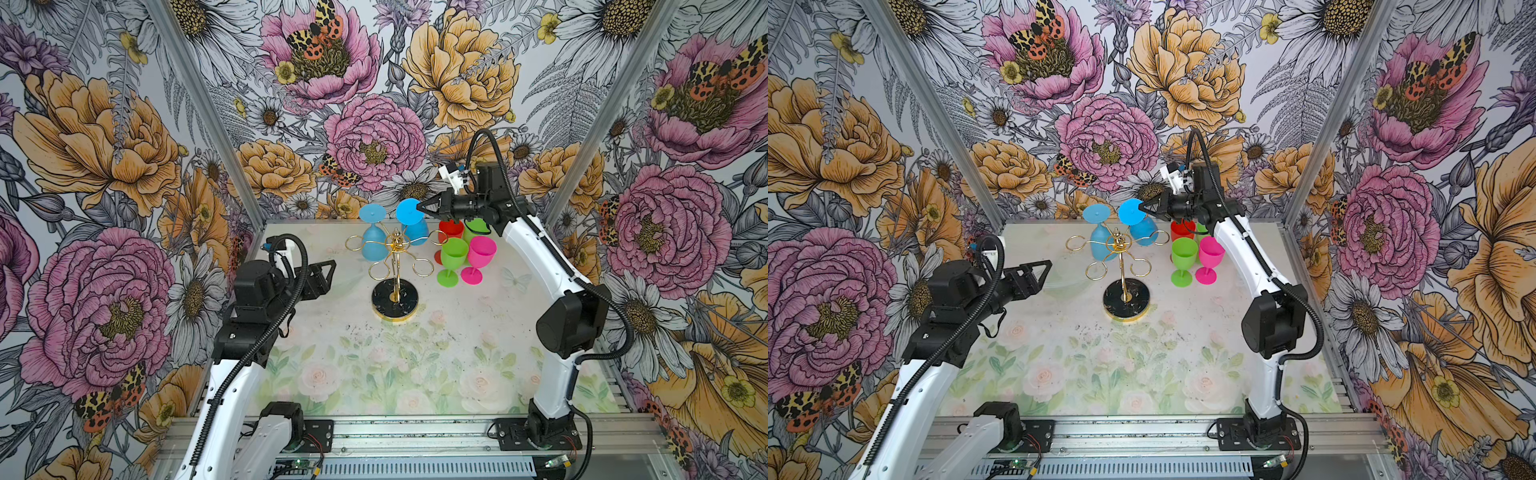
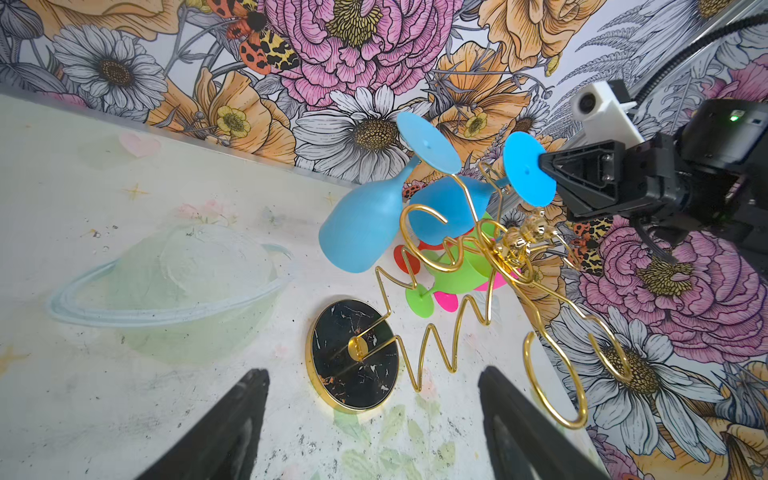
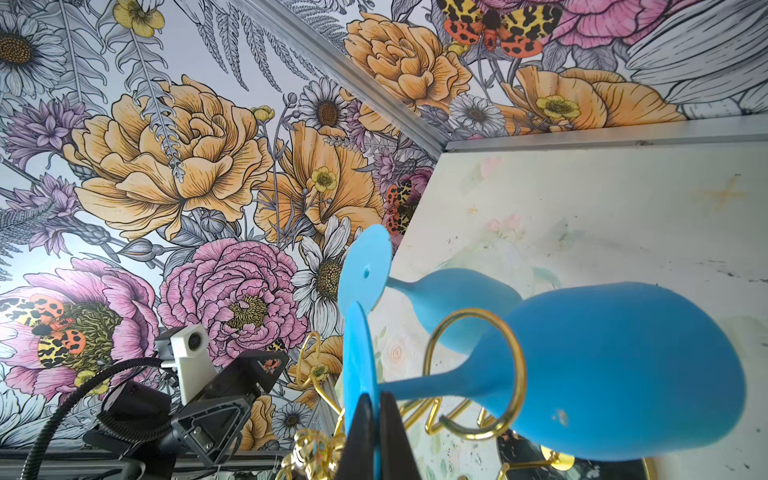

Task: Take the wine glass off the wine glass rack
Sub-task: 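Pull the blue glass off the rack toward the other glasses with the right gripper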

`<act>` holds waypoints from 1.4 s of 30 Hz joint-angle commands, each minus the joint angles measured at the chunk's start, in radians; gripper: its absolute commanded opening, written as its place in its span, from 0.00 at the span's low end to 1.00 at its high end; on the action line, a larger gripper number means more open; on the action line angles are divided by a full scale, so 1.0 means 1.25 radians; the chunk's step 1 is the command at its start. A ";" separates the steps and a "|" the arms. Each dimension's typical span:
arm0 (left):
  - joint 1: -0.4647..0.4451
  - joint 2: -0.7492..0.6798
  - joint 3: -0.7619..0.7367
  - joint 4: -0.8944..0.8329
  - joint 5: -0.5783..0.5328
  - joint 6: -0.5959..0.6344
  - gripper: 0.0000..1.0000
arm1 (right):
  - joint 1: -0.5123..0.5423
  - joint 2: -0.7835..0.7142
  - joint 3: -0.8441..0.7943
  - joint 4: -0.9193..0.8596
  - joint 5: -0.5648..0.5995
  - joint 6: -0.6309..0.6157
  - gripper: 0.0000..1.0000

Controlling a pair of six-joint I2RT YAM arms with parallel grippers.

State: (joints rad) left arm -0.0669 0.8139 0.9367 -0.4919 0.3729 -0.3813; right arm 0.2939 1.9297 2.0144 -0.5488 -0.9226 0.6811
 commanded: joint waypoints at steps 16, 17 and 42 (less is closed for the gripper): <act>0.009 -0.017 -0.004 0.001 0.003 0.014 0.82 | 0.008 -0.141 -0.108 0.006 -0.025 -0.037 0.01; 0.009 -0.017 -0.003 0.000 0.006 0.013 0.83 | 0.006 -0.147 -0.113 0.005 -0.023 -0.040 0.01; 0.011 -0.017 0.016 0.032 0.143 -0.014 0.90 | -0.115 -0.310 -0.210 -0.020 0.076 -0.130 0.00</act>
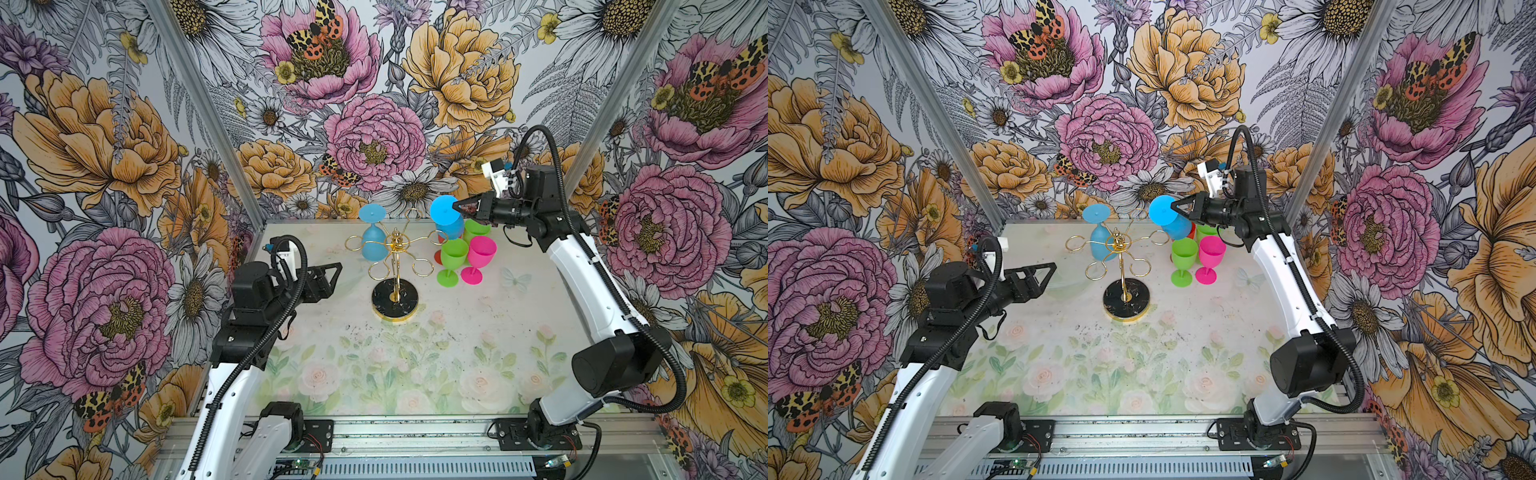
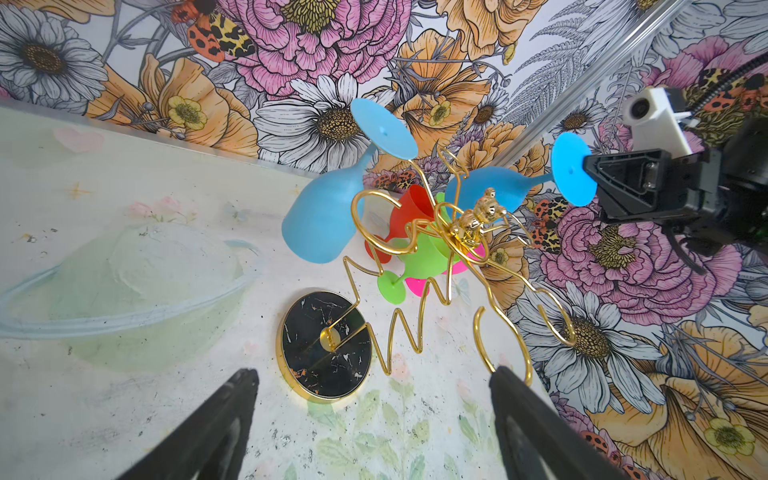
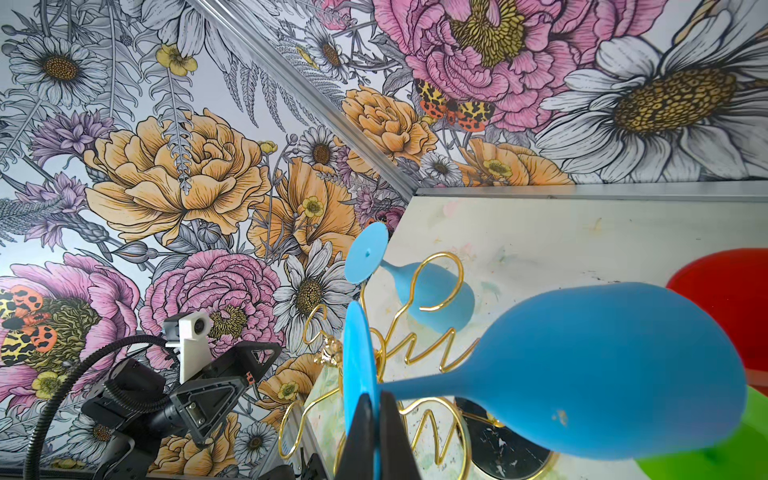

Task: Take the wine glass off the wine glass rack
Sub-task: 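Pull the blue glass off the rack toward the other glasses with the right gripper, then swing the held blue glass toward the robot while the left gripper reaches toward it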

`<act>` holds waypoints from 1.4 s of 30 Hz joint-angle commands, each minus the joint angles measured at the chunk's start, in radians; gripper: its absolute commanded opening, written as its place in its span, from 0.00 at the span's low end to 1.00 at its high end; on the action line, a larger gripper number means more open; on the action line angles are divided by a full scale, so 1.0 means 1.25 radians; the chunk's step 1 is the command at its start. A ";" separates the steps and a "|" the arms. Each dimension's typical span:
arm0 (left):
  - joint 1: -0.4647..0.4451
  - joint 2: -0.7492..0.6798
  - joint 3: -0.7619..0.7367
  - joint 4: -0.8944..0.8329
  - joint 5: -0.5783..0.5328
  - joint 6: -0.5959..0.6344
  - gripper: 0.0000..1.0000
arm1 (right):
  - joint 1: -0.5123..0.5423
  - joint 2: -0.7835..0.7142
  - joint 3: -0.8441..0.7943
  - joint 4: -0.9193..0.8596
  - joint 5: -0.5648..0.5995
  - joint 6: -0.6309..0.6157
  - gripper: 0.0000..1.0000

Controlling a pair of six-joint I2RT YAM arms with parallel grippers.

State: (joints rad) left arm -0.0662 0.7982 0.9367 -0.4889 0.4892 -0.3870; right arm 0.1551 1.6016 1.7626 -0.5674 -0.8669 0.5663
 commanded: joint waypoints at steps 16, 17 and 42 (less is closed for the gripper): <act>-0.003 0.025 -0.009 0.208 0.321 -0.165 0.85 | 0.010 -0.306 -0.167 -0.221 0.404 -0.215 0.00; -0.010 0.023 -0.017 0.228 0.337 -0.178 0.85 | 0.017 -0.317 -0.178 -0.241 0.418 -0.223 0.00; -0.319 0.047 -0.219 0.488 0.301 -0.325 0.73 | 0.346 -0.365 -0.337 -0.303 0.163 -0.283 0.00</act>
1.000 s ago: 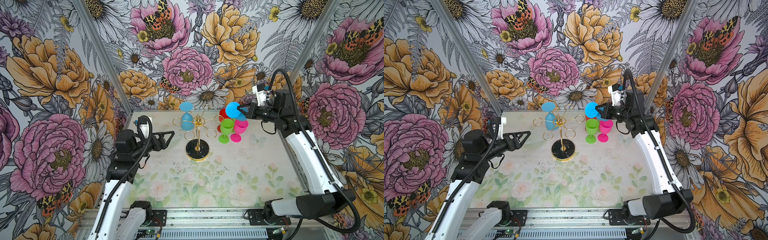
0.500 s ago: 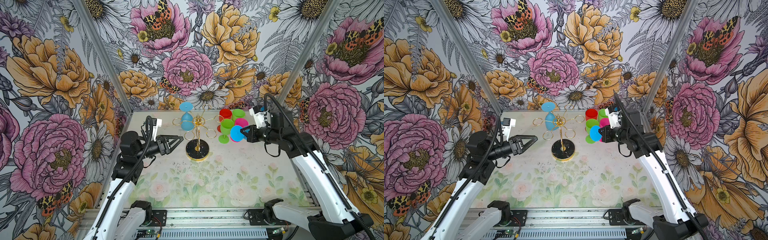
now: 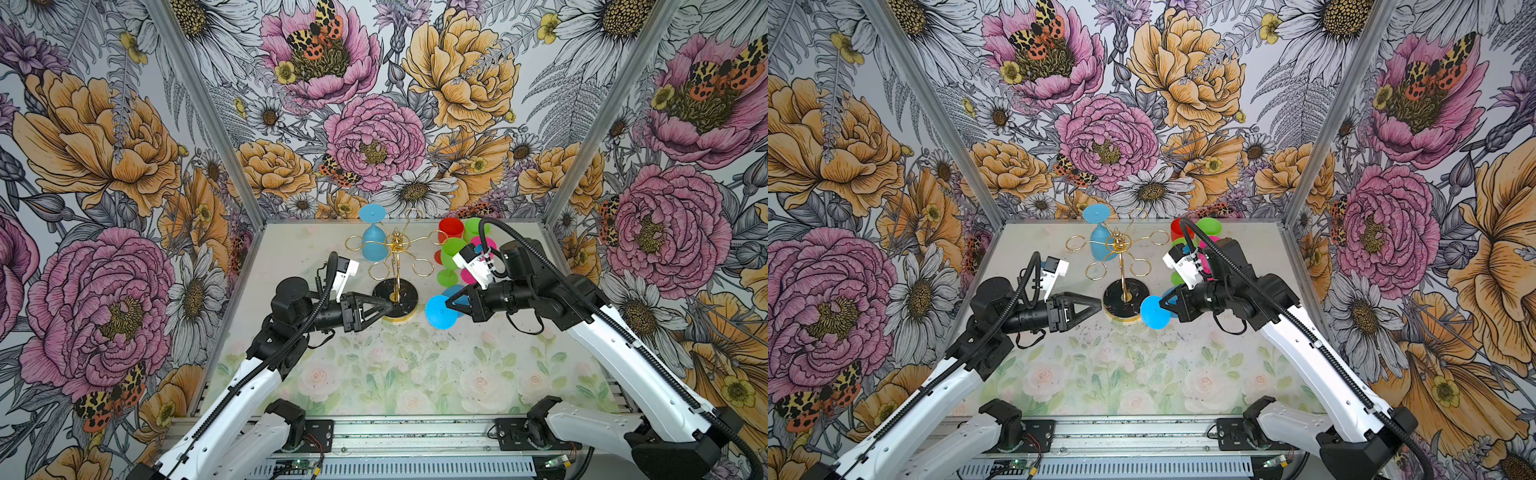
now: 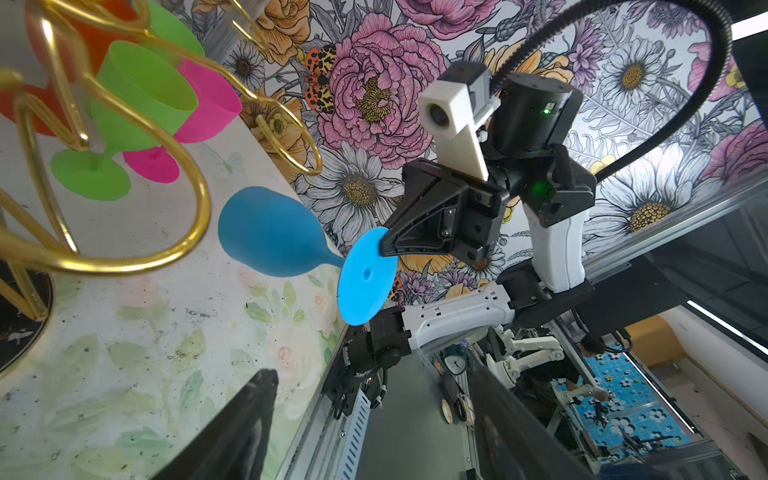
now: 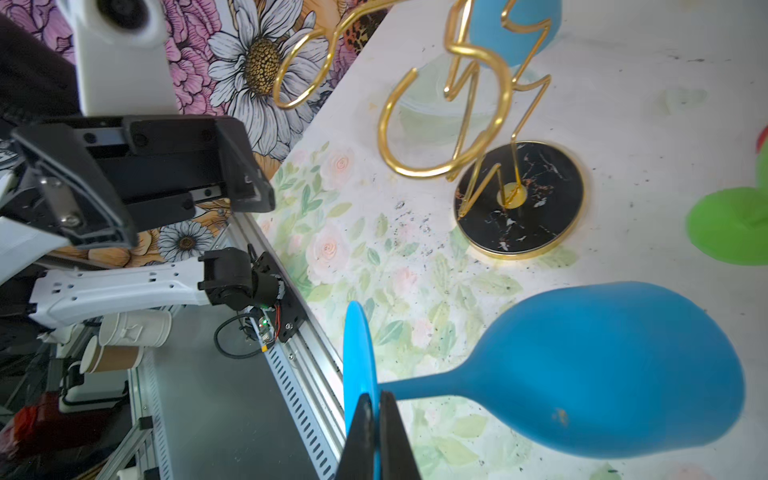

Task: Take the wine glass off the wine glass rack
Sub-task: 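Swing the held blue glass toward the robot while the left gripper reaches toward it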

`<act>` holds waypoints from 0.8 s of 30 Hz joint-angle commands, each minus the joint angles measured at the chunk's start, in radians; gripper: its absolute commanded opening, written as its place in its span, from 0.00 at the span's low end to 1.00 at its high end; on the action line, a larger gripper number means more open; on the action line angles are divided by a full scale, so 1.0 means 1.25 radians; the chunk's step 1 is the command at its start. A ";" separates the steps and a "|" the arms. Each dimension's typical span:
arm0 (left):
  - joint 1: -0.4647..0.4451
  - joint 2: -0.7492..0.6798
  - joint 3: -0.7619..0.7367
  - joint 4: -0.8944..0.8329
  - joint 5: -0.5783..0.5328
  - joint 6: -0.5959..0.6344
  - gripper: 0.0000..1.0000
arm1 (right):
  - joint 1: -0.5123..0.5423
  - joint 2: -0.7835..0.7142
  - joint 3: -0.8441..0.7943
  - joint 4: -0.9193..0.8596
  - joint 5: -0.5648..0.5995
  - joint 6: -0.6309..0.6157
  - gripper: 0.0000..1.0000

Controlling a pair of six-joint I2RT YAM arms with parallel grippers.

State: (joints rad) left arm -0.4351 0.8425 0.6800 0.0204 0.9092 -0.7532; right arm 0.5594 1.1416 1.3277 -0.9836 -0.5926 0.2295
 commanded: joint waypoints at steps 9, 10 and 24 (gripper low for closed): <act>-0.096 0.071 -0.006 0.113 -0.024 -0.040 0.64 | 0.071 0.011 0.012 0.125 -0.122 0.020 0.00; -0.101 0.078 -0.004 0.124 -0.011 -0.046 0.62 | 0.070 0.011 0.012 0.131 -0.119 0.021 0.00; -0.142 0.084 0.005 0.131 0.012 -0.050 0.43 | 0.071 0.018 0.004 0.154 -0.109 0.036 0.00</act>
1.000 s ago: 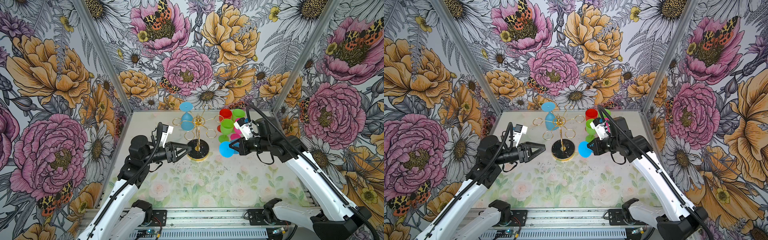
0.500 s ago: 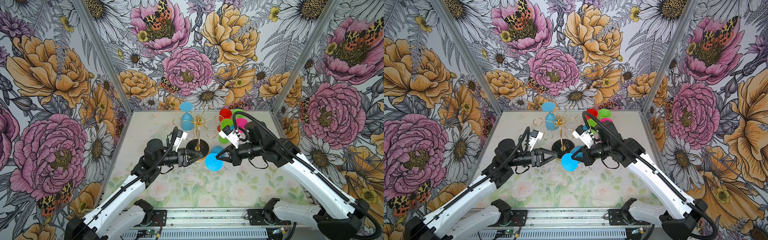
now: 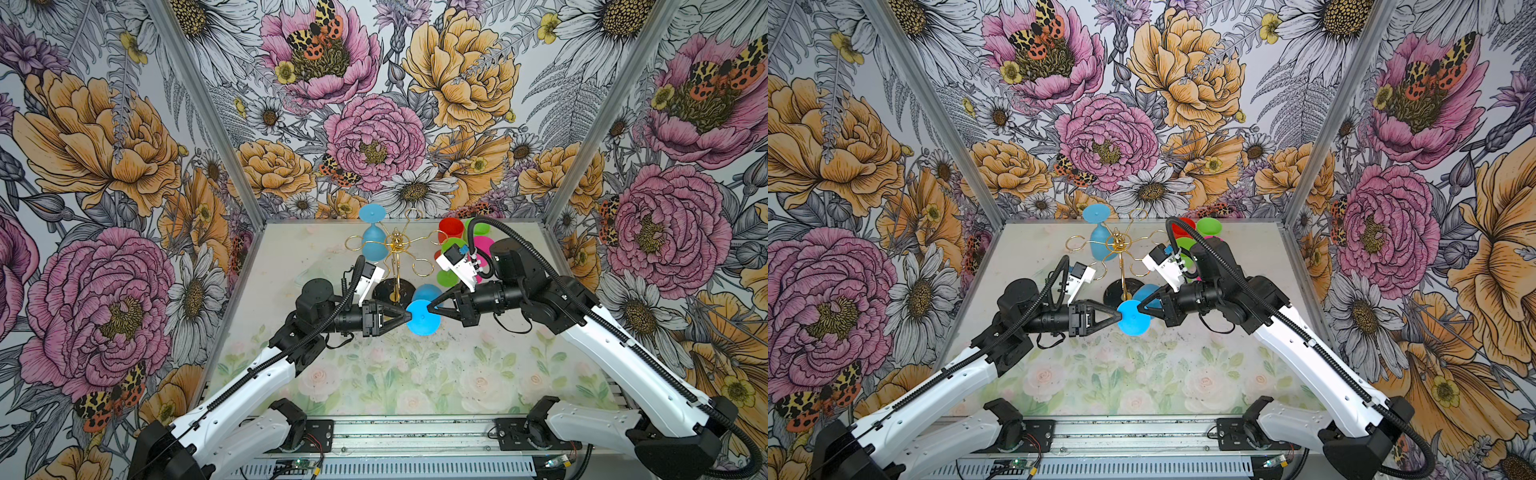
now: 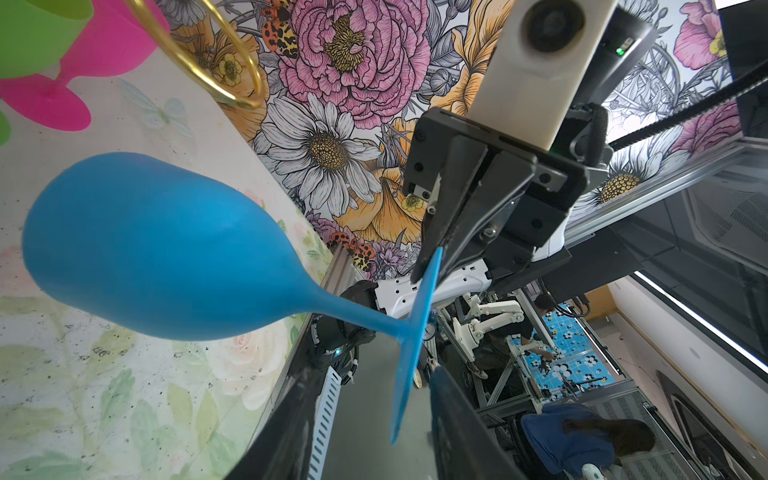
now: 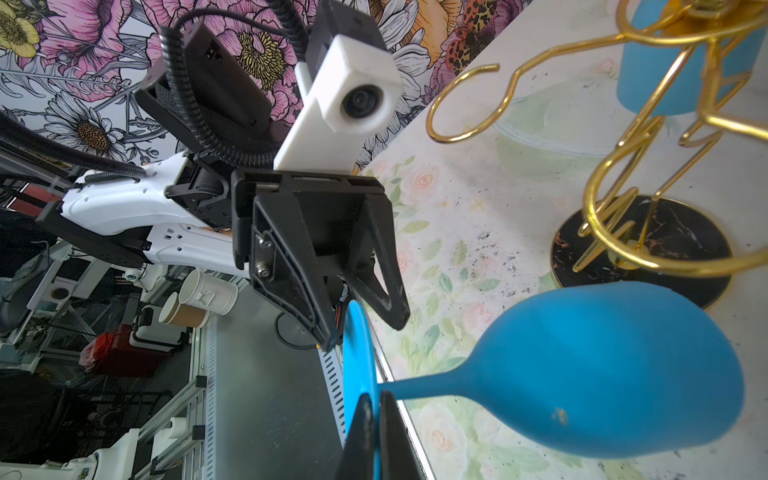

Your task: Take the wine glass off the wine glass rack

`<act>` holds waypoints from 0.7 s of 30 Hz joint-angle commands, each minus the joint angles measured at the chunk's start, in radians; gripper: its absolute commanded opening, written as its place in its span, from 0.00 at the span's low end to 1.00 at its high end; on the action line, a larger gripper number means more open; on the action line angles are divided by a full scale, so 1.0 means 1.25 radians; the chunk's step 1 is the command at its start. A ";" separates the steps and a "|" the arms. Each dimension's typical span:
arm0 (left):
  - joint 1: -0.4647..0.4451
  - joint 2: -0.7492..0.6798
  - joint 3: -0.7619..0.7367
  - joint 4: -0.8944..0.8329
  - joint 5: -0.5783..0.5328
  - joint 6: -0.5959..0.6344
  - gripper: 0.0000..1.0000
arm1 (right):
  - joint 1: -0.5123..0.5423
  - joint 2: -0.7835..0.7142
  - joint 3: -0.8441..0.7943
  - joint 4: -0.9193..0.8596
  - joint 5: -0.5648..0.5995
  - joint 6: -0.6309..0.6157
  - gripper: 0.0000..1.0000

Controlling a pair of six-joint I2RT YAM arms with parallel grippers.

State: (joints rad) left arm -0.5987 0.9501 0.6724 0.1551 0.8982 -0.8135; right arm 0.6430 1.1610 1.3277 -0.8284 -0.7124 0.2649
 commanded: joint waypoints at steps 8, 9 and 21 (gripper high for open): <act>-0.042 0.022 0.010 0.064 0.010 -0.024 0.32 | 0.003 0.004 -0.019 0.029 0.013 0.015 0.00; -0.047 0.026 0.012 0.064 0.013 -0.024 0.32 | 0.004 0.004 -0.020 0.030 0.016 0.015 0.00; -0.053 0.040 0.015 0.078 0.018 -0.031 0.02 | -0.021 -0.011 -0.036 0.026 0.027 0.019 0.00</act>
State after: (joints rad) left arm -0.6575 1.0061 0.6724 0.2195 0.9062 -0.8467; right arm 0.6289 1.1595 1.2964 -0.8215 -0.7147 0.2913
